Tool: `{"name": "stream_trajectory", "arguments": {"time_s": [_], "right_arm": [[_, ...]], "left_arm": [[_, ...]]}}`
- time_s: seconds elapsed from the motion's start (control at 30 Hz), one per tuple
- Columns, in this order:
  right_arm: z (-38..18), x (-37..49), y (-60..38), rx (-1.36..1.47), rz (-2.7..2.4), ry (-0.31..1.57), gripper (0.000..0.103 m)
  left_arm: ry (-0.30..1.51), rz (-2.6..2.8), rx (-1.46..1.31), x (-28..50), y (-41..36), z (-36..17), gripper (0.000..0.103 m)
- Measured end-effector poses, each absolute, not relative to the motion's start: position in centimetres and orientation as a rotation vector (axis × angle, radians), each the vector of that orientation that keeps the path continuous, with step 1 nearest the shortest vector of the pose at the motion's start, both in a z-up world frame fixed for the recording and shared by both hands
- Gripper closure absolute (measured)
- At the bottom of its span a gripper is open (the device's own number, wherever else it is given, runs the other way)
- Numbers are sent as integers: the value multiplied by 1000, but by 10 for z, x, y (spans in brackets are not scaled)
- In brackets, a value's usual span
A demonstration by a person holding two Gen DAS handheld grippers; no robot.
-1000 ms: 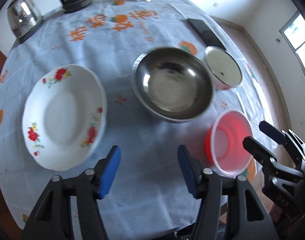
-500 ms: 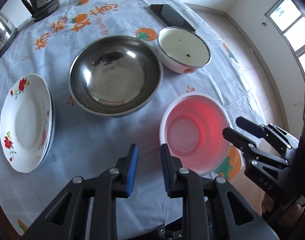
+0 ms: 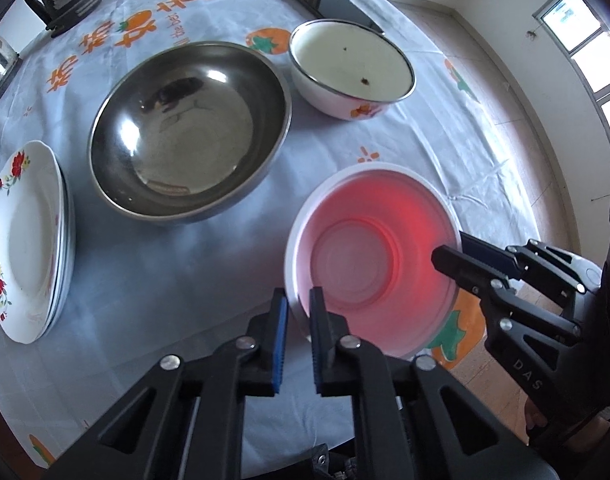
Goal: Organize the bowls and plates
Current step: 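Lift the pink bowl with both tools and carry it over the steel bowl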
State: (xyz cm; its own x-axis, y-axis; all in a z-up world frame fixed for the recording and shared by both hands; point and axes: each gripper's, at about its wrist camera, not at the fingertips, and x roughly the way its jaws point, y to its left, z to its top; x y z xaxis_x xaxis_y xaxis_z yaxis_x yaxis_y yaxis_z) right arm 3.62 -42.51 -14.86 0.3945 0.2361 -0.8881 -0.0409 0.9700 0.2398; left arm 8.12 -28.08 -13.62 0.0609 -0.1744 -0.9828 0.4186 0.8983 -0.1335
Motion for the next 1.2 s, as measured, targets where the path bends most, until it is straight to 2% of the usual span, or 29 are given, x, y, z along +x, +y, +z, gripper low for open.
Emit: {"name": "stream_trajectory", "arguments": {"time_s": [0.53,1.2], "right_arm": [[-128,37,-428,183,257,1110,91],[-69,55,-404,162,293,978,90]], "left_arm": [[1386,-413,165,72,-277,-108,96],[1293,-363,93,84,-246,-63,95]]}}
